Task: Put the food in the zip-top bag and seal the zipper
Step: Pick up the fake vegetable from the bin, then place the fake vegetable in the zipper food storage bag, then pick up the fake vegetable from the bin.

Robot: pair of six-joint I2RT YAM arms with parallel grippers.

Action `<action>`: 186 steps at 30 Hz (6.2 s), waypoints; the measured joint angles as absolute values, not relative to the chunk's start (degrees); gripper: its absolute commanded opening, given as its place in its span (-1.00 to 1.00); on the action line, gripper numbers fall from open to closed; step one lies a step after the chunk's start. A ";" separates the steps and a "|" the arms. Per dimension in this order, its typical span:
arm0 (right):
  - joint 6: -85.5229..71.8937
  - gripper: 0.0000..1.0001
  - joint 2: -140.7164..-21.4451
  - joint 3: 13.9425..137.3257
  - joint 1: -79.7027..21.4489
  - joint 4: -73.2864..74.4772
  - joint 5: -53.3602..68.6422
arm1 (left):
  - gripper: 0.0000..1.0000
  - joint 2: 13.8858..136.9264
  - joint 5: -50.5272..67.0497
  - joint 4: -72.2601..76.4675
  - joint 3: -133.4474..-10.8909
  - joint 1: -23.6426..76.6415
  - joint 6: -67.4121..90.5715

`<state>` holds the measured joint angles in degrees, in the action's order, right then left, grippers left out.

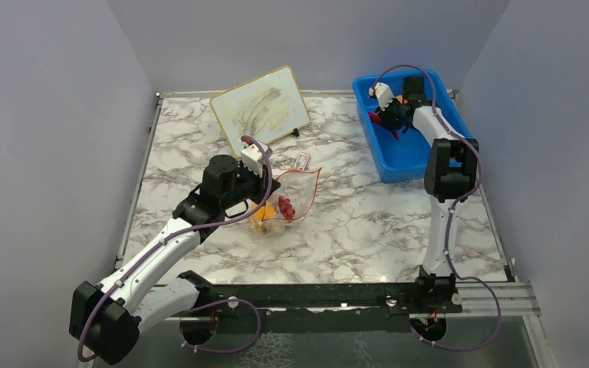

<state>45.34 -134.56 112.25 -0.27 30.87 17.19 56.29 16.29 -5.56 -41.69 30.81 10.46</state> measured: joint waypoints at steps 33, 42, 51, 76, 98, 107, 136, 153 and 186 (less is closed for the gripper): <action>21.74 -0.62 -76.62 63.35 -1.98 5.10 37.80 | -1.00 51.00 17.37 -5.61 -40.84 30.74 10.59; 22.24 -0.60 -68.79 54.52 -7.94 -4.73 50.52 | -1.00 51.00 17.67 -5.61 -40.71 30.74 10.83; 33.76 -0.58 -67.83 52.64 -18.17 -5.32 60.77 | -1.00 51.00 17.72 -5.61 -40.71 30.74 11.00; 57.93 -0.53 -81.17 56.73 -35.70 -4.97 71.35 | -1.00 50.24 20.29 -5.56 -40.32 30.74 10.96; 78.24 -0.42 -88.20 59.96 -36.05 10.20 57.28 | -1.00 50.24 20.64 -5.54 -40.32 30.74 10.96; 78.48 -0.26 -88.51 60.31 -36.29 11.07 50.81 | -1.00 50.24 20.64 -5.54 -40.32 30.74 10.96; 15.22 -0.15 -73.91 58.52 -36.42 -11.35 36.34 | -1.00 49.84 20.53 -5.56 -40.32 30.74 10.96; -2.63 0.06 -87.09 80.42 -24.84 10.46 -7.55 | -1.00 49.06 20.34 -5.58 -40.32 30.74 10.94; 24.80 0.18 -123.63 101.23 0.51 25.56 -8.86 | -1.00 48.64 19.90 -5.58 -40.32 30.74 10.50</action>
